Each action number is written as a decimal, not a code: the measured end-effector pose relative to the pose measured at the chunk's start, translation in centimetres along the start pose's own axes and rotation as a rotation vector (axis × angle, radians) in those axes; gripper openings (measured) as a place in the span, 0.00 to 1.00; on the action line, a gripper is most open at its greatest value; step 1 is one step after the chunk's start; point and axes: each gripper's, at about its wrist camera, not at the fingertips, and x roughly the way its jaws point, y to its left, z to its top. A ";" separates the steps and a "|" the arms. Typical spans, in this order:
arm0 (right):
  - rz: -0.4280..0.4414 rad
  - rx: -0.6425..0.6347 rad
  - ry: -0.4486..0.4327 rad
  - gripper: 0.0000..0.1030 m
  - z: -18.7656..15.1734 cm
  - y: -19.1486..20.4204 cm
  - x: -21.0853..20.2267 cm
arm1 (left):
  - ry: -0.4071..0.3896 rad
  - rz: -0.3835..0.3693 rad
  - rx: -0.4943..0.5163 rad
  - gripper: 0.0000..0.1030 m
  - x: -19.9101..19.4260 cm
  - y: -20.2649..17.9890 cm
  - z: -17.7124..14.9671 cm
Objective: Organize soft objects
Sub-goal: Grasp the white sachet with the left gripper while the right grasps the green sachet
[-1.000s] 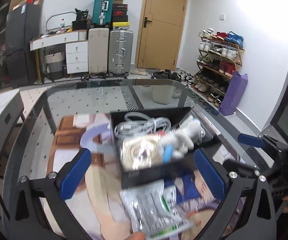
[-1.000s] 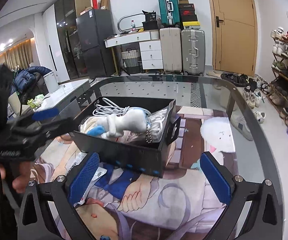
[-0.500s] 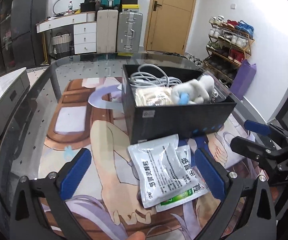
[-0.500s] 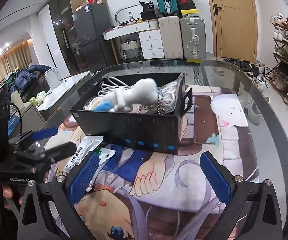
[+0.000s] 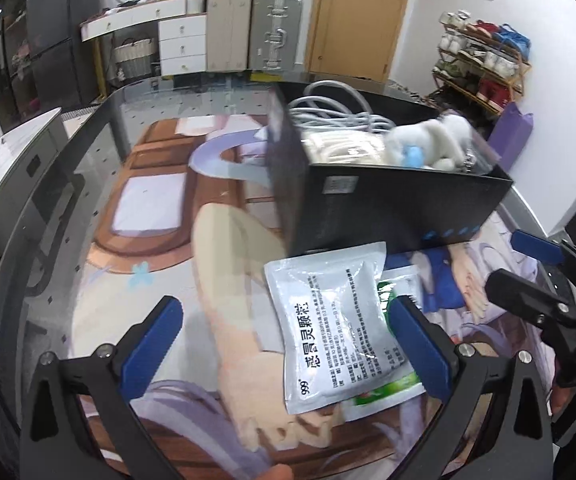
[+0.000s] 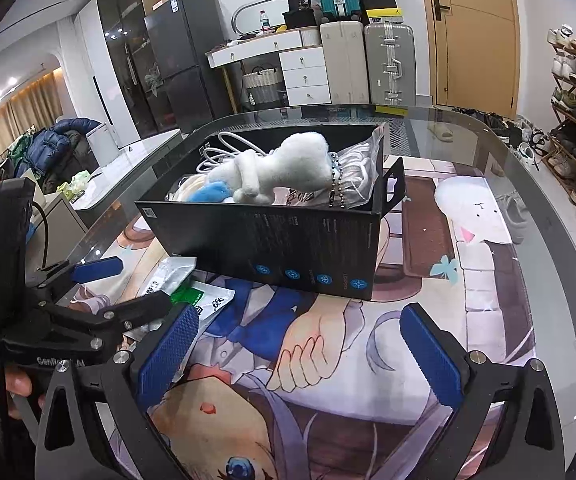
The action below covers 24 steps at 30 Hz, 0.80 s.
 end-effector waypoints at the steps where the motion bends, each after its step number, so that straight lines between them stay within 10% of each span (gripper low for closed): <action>1: 0.000 -0.001 0.004 0.99 0.0 0.0 0.0 | 0.004 0.002 -0.003 1.00 0.0 0.3 0.0; 24: 0.062 -0.116 0.136 0.99 -0.2 6.2 4.8 | 0.024 0.038 -0.012 1.00 -1.9 4.6 -2.0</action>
